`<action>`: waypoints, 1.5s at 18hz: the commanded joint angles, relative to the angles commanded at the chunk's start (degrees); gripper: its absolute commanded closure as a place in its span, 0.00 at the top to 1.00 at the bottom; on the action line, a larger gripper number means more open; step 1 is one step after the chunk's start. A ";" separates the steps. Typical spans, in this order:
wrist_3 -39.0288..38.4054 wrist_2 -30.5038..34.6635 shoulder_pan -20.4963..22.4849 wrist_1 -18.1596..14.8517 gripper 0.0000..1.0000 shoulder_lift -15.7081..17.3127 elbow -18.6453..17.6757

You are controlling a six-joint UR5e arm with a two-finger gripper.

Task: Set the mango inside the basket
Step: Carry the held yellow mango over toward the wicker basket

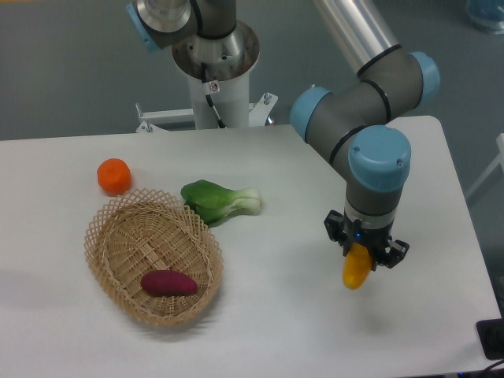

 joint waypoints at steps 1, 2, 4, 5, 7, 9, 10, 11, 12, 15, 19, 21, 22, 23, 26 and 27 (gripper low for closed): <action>-0.09 0.00 0.00 0.00 0.46 0.00 0.00; -0.09 0.00 -0.09 0.00 0.46 0.17 -0.17; 0.00 0.00 -0.35 0.00 0.46 0.26 -0.26; 0.00 0.00 -0.70 -0.09 0.46 0.26 -0.18; -0.09 -0.26 -1.05 -0.09 0.46 0.44 -0.18; -0.18 -0.09 -1.23 -0.35 0.46 0.35 -0.44; -0.35 -0.09 -1.41 -0.53 0.46 0.61 -0.79; -0.44 -0.44 -1.58 -0.53 0.45 0.70 -1.31; -0.44 -0.61 -1.84 -0.53 0.45 0.96 -1.84; -1.40 -0.88 -3.59 -0.27 0.45 1.84 -3.51; -5.89 -1.05 -7.46 2.37 0.45 3.86 -7.64; -5.89 -2.54 -8.00 3.25 0.45 5.44 -9.66; -5.89 -3.42 -8.09 3.77 0.45 5.88 -10.45; -5.98 -3.86 -8.44 3.95 0.45 6.24 -10.89; -8.25 -4.39 -11.42 4.04 0.45 7.99 -12.12; -8.61 -4.66 -12.56 4.04 0.45 8.43 -12.74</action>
